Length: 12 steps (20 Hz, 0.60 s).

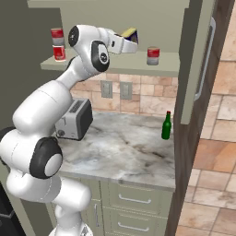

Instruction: Stack two cans on top of the other two cans in the cabinet.

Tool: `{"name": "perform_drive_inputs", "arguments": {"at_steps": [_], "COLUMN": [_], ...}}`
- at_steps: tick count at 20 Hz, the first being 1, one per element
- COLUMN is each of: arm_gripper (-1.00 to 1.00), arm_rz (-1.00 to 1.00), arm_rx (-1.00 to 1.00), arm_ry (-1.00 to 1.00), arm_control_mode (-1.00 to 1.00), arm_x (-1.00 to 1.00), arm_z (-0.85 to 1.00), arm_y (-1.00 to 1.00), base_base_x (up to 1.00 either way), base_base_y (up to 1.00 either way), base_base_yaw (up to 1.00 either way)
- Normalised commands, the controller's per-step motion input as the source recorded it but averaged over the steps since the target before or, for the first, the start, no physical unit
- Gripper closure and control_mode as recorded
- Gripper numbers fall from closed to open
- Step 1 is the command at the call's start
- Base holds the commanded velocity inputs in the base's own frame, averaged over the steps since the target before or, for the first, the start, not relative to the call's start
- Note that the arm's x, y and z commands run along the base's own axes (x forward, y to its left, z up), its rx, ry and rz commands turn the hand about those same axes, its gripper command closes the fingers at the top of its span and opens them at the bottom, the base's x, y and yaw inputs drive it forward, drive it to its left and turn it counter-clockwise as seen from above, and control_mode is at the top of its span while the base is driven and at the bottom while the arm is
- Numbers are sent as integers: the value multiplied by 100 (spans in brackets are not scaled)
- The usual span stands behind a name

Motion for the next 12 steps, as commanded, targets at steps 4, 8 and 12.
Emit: {"name": "perform_drive_inputs", "arguments": {"at_steps": [4, 8, 12], "arm_gripper": [100, 100, 100], "arm_rz": [-10, -9, -7], "arm_rx": [0, 0, 0], "arm_ry": [0, 0, 0], "arm_control_mode": [-100, -100, -100], "arm_x": [-1, 0, -2], "arm_z": [9, 12, 11], "arm_y": [-18, -18, -19], "base_base_x": [0, 0, 0], "base_base_y": [0, 0, 0], "base_base_yaw": [0, 0, 0]}}
